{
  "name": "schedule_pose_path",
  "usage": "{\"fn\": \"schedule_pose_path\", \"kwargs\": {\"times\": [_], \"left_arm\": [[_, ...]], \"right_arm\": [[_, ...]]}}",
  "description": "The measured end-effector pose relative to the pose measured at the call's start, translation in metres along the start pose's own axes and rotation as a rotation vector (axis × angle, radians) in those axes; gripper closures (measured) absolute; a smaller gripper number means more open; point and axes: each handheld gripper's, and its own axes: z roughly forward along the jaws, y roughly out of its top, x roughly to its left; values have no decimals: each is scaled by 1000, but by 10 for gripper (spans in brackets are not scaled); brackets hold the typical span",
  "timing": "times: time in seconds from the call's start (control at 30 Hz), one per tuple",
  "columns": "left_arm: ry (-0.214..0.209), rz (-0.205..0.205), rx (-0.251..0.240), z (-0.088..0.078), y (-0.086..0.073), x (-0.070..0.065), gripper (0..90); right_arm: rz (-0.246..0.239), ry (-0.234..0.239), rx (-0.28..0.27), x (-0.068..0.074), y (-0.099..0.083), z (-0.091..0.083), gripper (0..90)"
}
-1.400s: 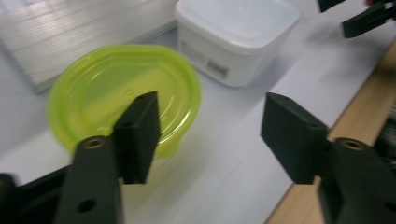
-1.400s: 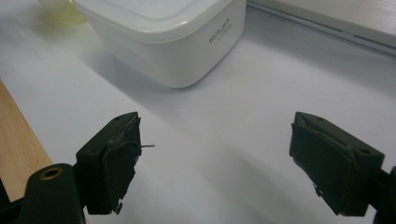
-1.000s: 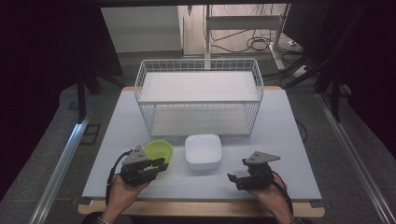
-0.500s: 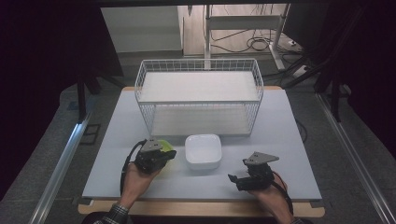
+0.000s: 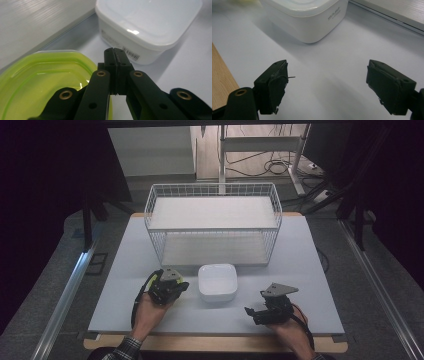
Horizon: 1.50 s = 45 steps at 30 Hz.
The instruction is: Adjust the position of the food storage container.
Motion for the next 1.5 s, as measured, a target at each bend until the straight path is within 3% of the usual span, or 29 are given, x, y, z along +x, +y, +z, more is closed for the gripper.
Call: {"fn": "schedule_pose_path", "kwargs": {"times": [0.7,1.13,1.3,1.37,1.5], "left_arm": [[84,-123,5,-20,-26,31,899],[145,-172,6,-33,-40,52,898],[113,-166,-21,-34,-40,46,897],[82,-129,-41,-32,-36,37,893],[43,-106,-59,-28,-32,29,869]], "right_arm": [[-19,5,23,1,-1,2,183],[-22,5,29,2,-1,3,183],[-12,13,25,2,-1,3,198],[14,15,17,3,0,2,237],[30,17,7,3,2,0,318]]}}
